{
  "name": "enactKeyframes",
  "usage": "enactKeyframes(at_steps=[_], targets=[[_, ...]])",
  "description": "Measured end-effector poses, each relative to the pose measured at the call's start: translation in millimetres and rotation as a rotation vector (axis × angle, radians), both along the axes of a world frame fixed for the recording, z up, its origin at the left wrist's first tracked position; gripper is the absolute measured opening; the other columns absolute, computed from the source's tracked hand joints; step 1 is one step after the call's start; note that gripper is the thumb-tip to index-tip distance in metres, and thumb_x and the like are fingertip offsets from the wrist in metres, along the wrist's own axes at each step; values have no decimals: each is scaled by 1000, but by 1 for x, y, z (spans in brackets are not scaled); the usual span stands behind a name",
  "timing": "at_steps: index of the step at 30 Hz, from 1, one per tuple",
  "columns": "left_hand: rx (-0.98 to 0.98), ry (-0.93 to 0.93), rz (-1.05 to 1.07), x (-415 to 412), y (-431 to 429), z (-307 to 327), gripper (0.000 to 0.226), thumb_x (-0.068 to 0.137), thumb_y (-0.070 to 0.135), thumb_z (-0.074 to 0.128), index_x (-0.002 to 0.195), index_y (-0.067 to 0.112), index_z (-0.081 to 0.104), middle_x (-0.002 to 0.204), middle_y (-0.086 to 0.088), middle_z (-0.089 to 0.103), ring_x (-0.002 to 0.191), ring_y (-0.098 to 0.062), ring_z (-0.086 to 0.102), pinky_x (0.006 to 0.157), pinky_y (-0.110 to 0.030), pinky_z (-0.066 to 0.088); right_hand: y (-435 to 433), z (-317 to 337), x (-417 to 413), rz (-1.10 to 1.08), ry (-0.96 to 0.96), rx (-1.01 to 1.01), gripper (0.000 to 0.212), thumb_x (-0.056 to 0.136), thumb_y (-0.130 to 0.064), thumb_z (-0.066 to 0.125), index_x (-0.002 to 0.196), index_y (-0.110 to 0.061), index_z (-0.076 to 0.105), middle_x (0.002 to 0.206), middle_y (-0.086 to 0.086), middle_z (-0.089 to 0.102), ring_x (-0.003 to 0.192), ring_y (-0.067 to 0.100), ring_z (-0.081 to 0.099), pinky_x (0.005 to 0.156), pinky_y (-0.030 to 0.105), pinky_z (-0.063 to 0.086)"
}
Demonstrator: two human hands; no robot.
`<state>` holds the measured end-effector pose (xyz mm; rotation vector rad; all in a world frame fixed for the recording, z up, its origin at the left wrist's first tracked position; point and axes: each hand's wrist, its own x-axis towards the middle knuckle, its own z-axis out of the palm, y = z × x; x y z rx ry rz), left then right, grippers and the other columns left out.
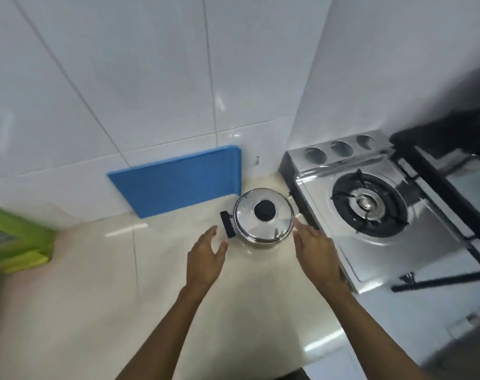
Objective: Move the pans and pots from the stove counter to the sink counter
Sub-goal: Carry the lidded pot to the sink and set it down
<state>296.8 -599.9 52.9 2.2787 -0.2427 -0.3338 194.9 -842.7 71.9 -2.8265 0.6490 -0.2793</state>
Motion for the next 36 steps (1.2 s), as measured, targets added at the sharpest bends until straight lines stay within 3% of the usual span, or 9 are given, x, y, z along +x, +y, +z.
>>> enactKeyframes(at_steps=[4, 8, 10, 13, 16, 21, 26, 30, 36], targets=[[-124, 202, 271, 17, -43, -3, 51, 98, 26, 64, 146, 15, 50, 130, -10, 68, 109, -21, 65, 93, -27, 47, -64, -16, 46, -20, -19, 54, 37, 96, -18, 66, 133, -13, 66, 108, 16, 75, 81, 44, 65, 69, 47, 53], [-99, 233, 390, 25, -74, -15, 43, 101, 22, 58, 144, 18, 52, 114, -12, 75, 97, -19, 68, 80, -22, 44, -103, -36, 81, -25, 49, 180, 39, 100, -23, 59, 138, -13, 62, 104, 23, 72, 86, 46, 64, 72, 49, 51], [-144, 279, 455, 26, -79, -17, 42, 101, 22, 59, 143, 22, 55, 110, -11, 76, 96, -18, 70, 73, -13, 45, -108, -46, 87, -40, 111, 259, 41, 104, -30, 51, 143, -19, 56, 101, 24, 73, 89, 46, 65, 73, 48, 52], [-220, 330, 538, 28, -83, -20, 41, 99, 18, 62, 139, 24, 59, 98, -7, 77, 82, 1, 70, 66, -1, 43, -116, -57, 88, -50, 50, 407, 41, 105, -36, 48, 142, -23, 58, 104, 20, 76, 92, 45, 68, 74, 46, 54], [-239, 344, 542, 28, -81, -21, 42, 99, 19, 63, 140, 24, 58, 95, -4, 76, 76, 12, 68, 68, -5, 46, -121, -62, 87, -58, -1, 510, 39, 103, -37, 54, 138, -24, 62, 109, 17, 77, 97, 43, 69, 79, 44, 54], [-340, 389, 584, 23, -79, -8, 46, 97, 13, 65, 142, 19, 58, 90, 1, 73, 70, 11, 66, 90, -33, 49, -122, -56, 84, -60, -21, 658, 37, 101, -31, 61, 135, -20, 65, 118, 14, 75, 108, 35, 70, 92, 40, 52], [-431, 304, 594, -22, -28, 32, 41, 96, 16, 66, 137, 22, 62, 90, 2, 76, 78, -2, 72, 82, -24, 51, -86, -18, 60, 12, -77, 753, 36, 99, -31, 63, 134, -22, 66, 98, 10, 78, 92, 24, 72, 90, 33, 53], [-523, 216, 708, -74, 43, 69, 39, 96, 13, 65, 134, 24, 65, 97, -8, 73, 90, -22, 68, 89, -38, 50, -16, 24, 45, 132, -151, 845, 34, 97, -30, 66, 131, -25, 68, 87, -6, 76, 85, 10, 73, 86, 33, 56], [-638, 8, 907, -155, 183, 120, 35, 96, 13, 66, 129, 22, 69, 97, -10, 73, 83, -19, 69, 92, -37, 54, 133, 75, 24, 331, -201, 903, 33, 97, -36, 65, 129, -28, 69, 84, -27, 70, 84, -3, 70, 79, 20, 51]])
